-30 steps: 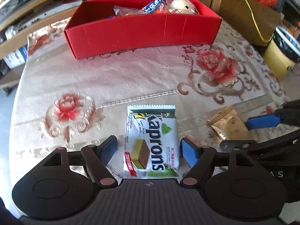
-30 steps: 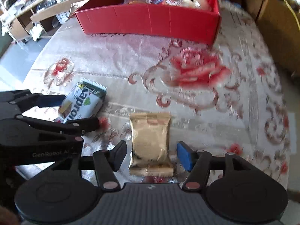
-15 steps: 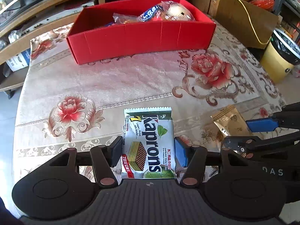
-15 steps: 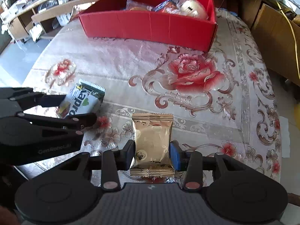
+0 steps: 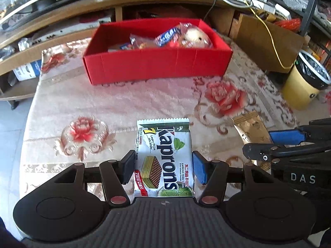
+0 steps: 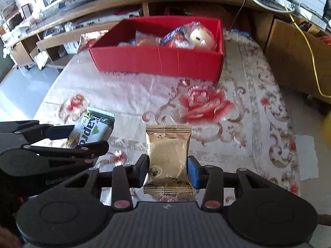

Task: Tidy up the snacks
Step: 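Lift both held packets and carry them over the red box, then lower both packets into the red box and open both tools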

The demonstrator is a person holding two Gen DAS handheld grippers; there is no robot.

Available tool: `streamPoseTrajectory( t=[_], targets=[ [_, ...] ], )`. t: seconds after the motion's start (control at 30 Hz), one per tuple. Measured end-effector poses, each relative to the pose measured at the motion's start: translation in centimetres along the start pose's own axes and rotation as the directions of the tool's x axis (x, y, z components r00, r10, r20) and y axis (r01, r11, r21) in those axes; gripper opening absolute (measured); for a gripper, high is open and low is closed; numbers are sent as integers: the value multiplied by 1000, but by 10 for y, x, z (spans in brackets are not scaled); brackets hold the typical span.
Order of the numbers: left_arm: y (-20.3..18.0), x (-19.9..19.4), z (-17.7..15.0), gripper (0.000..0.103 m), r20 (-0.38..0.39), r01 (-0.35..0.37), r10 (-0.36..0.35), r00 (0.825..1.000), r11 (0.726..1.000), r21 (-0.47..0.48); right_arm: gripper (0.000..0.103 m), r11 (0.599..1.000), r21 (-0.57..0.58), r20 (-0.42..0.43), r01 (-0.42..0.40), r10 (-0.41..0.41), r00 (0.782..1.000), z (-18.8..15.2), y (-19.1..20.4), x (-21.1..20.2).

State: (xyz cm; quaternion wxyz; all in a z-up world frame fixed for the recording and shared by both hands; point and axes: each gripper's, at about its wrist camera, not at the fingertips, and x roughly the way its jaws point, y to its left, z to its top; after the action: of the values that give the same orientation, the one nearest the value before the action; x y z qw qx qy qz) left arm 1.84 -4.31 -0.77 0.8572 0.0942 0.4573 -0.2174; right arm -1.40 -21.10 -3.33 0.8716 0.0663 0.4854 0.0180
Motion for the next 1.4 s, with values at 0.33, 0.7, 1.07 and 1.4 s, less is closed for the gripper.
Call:
streamPoseTrajectory(
  t=[0.33, 0.7, 1.07, 1.4],
  targets=[
    [0, -7, 16, 64, 59, -8, 9, 998, 1000, -15, 40, 1000, 12, 51, -16, 15, 999, 15, 2, -5],
    [1, -3, 50, 64, 122, -29, 32, 992, 999, -26, 40, 999, 45, 106, -28, 23, 994, 45, -5, -4],
    [12, 14, 102, 64, 168, -47, 56, 984, 997, -54, 40, 996, 76, 158, -45, 32, 987, 98, -20, 8],
    [26, 48, 152, 64, 174, -77, 90, 981, 994, -81, 40, 995, 84, 164, -49, 35, 986, 158, -30, 41]
  ],
)
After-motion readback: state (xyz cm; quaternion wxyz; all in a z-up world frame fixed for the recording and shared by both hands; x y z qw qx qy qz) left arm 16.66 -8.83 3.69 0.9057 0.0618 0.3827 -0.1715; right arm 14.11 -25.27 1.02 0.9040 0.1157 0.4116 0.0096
